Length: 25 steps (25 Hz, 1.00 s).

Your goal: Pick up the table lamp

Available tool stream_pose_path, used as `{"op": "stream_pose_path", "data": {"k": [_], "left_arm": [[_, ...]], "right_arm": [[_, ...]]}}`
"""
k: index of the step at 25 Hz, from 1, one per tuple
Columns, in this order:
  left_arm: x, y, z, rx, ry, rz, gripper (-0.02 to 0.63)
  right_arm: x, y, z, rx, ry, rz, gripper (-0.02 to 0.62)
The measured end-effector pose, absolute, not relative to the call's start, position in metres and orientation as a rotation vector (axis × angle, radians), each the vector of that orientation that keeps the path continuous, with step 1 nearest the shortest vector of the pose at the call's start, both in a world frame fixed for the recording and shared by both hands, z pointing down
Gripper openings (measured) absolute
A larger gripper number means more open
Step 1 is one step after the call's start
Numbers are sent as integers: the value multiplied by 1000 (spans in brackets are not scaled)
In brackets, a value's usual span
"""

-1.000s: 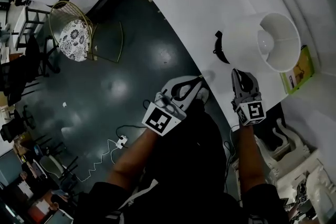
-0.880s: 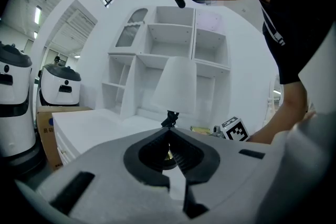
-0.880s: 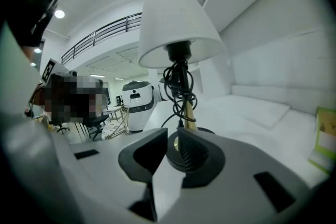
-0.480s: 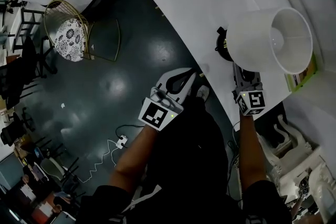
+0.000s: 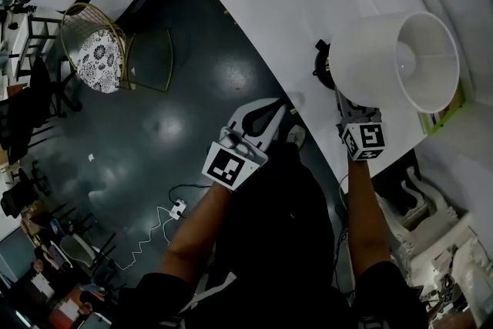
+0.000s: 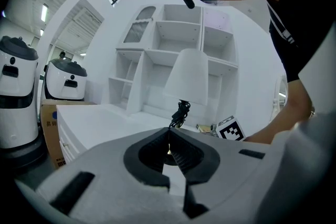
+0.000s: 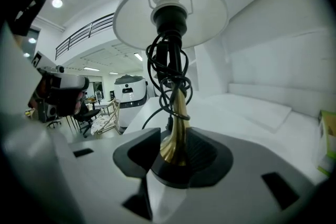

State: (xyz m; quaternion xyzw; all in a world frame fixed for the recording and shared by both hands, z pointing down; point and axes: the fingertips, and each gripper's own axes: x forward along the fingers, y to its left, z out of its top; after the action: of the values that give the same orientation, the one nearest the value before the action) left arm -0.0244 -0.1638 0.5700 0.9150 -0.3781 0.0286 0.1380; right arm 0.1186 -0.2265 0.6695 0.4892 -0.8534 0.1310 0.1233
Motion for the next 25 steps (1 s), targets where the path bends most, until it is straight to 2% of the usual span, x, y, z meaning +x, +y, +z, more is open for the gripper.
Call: {"op": "stream_pose_path", "data": {"k": [18, 25], "left_arm": [[-16, -164, 574, 2643, -1048, 103, 18], [-11, -167, 569, 2658, -1027, 111, 18]], "right_arm": [[110, -260, 673, 1453, -2460, 272, 147], [111, -265, 681, 1452, -2402, 336, 147]]}}
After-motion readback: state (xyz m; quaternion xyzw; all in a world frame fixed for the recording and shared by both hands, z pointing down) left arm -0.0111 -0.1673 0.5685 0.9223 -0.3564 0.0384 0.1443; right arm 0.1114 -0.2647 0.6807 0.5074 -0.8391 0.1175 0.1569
